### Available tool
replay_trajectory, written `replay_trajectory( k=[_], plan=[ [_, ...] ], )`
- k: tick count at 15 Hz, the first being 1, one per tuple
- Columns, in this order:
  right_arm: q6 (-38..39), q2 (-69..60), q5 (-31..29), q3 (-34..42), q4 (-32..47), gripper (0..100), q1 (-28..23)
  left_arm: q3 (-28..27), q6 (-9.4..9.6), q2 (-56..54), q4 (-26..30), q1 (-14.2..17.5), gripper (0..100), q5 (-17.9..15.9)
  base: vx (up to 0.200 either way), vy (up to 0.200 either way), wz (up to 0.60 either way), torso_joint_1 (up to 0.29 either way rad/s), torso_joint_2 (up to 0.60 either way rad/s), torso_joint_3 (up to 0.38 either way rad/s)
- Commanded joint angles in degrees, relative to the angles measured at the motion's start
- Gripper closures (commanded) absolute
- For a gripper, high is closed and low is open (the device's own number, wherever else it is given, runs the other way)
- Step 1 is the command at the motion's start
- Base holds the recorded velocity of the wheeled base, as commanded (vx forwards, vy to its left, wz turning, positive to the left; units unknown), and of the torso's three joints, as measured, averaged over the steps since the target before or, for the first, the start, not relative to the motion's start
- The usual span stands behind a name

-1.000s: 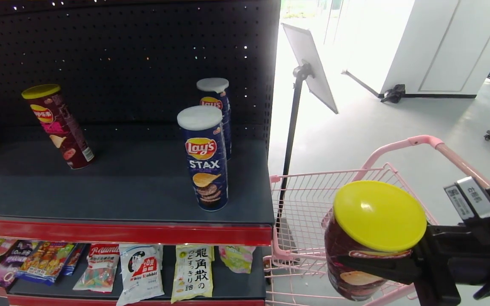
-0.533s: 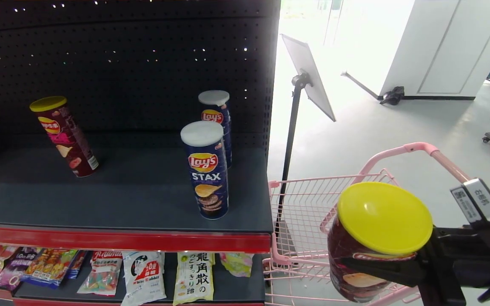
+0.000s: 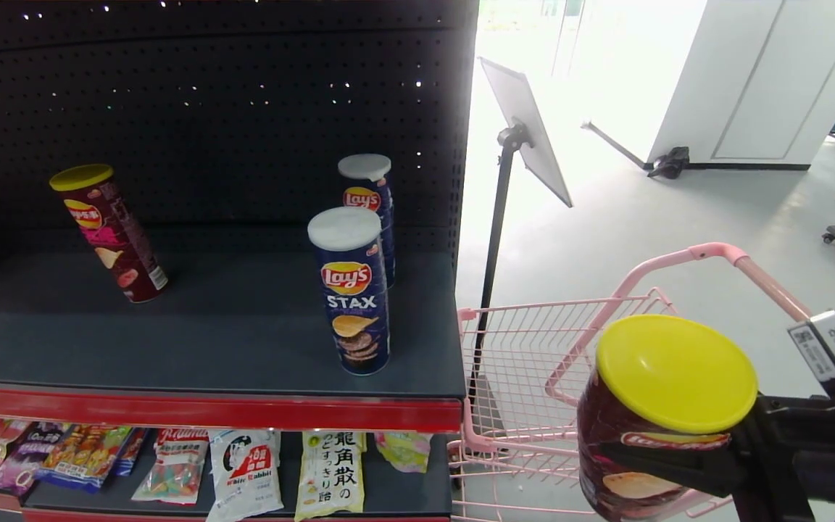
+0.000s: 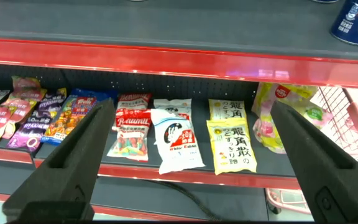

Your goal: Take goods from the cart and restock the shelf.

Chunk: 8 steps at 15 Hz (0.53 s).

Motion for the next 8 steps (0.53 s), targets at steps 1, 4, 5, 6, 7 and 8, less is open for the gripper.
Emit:
replay_trajectory(
  k=[1,4,5,6,7,8],
  plan=[
    [0.65,-1.26,0.16,0.09,-0.09,100,-0.04,0.01,-0.04,0.00,0.00,0.04,0,0.04,0.000,0.000,0.00,0.000,0.00,0.000],
    [1.09,-2.84,0.42,0.35,0.00,100,-0.04,-0.08,-0.04,0.00,0.00,0.04,0,0.04,0.000,0.000,0.00,0.000,0.00,0.000],
    [1.00,-2.93,0.42,0.52,0.00,100,0.14,0.01,-0.04,0.00,0.00,0.04,0,0.04,0.000,0.000,0.00,0.000,0.00,0.000],
    [1.00,-2.93,0.34,0.70,0.00,100,0.23,0.01,-0.04,0.00,0.00,0.04,0,0.04,0.000,0.000,0.00,0.000,0.00,0.000],
    [1.00,-2.76,0.07,0.61,0.00,100,0.14,0.01,0.05,0.00,0.00,0.04,0,0.04,0.000,0.000,0.00,0.000,0.00,0.000],
    [1.00,-2.58,-0.01,0.44,0.00,100,0.05,0.01,0.05,0.00,0.00,0.04,0,0.04,0.000,0.000,0.00,0.000,0.00,0.000]
  ],
)
